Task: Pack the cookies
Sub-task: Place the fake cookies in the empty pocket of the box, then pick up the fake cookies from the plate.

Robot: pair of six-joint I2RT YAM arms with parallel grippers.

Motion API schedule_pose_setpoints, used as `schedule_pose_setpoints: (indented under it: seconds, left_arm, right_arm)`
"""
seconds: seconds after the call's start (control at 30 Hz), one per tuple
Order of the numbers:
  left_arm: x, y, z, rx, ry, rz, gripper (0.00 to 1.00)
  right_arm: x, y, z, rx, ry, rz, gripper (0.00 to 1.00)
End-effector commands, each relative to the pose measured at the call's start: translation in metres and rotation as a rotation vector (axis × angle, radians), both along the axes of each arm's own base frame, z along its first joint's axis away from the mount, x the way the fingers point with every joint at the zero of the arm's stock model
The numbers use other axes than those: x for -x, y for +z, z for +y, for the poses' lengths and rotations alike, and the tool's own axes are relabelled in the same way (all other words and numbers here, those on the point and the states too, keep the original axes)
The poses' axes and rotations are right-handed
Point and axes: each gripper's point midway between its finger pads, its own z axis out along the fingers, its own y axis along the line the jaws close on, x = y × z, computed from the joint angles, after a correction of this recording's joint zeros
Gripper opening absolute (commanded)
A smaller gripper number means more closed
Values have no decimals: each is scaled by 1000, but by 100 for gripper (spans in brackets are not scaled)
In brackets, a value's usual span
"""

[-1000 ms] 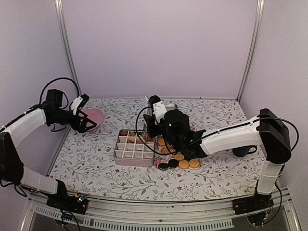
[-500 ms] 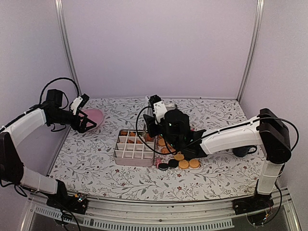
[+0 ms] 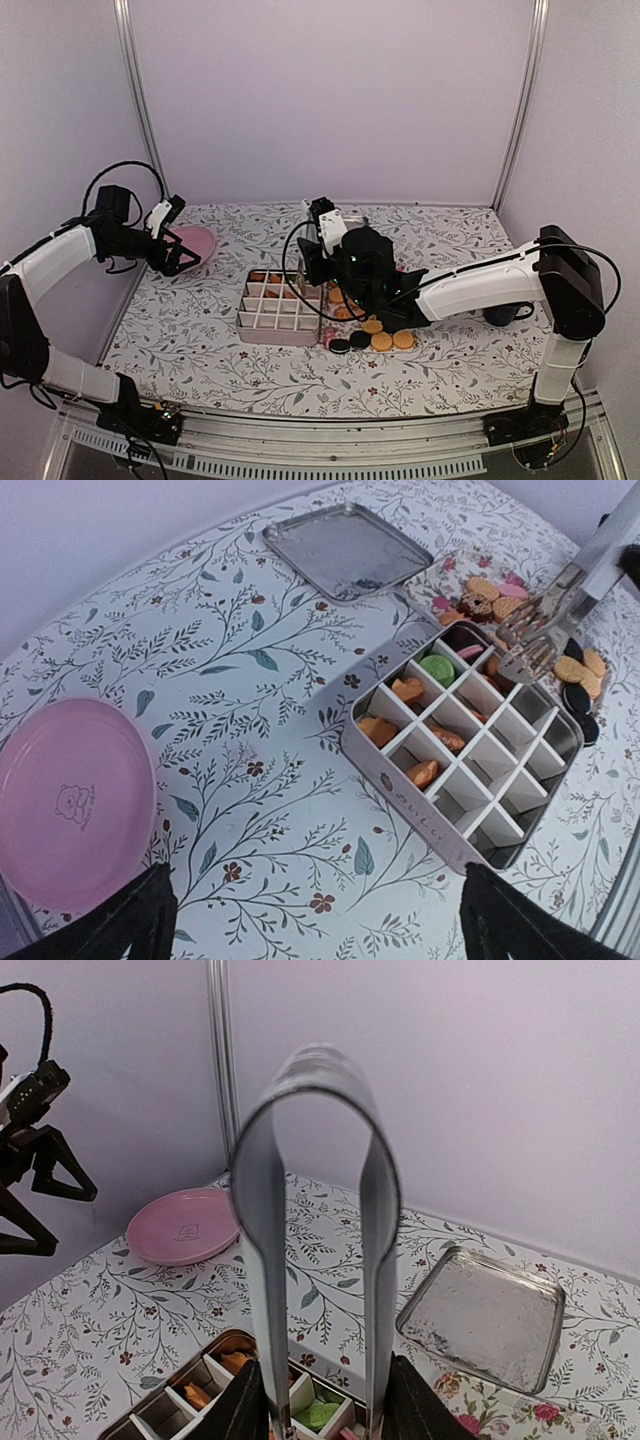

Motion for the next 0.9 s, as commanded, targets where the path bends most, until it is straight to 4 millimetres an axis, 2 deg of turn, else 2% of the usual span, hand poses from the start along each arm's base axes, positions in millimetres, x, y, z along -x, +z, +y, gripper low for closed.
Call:
schedule_pose_setpoints:
  seconds: [0.0,0.1,0.27,0.37,0.47,0.6,0.87]
  left_arm:
    - [-1,11,2,-4,6,-33,99]
    - [-2,12,2,-4,6,-35,99]
    - [-2,12,1,0,2,-33,99]
    - [-2,13,1,2,1,-33,99]
    - [-2,12,0,5,0,-30,99]
    - [-3,13,0,10,1,-27,99]
    - [-3,15,0,12,3,-25,99]
  right_arm:
    - [-2,27,-7,-58,-13,-33,39]
    - [-3,34,-17,-66,-33,-40,38]
    - [0,39,-49,-80,-79,-35,38]
    - [7,32,-65,-75,-93,-15,38]
    - [13,13,-76,-55,-97,27,38]
    - [17,-3,-79,-66,-88,78,39]
    - [14,-19,-70,-48,-81,100,40]
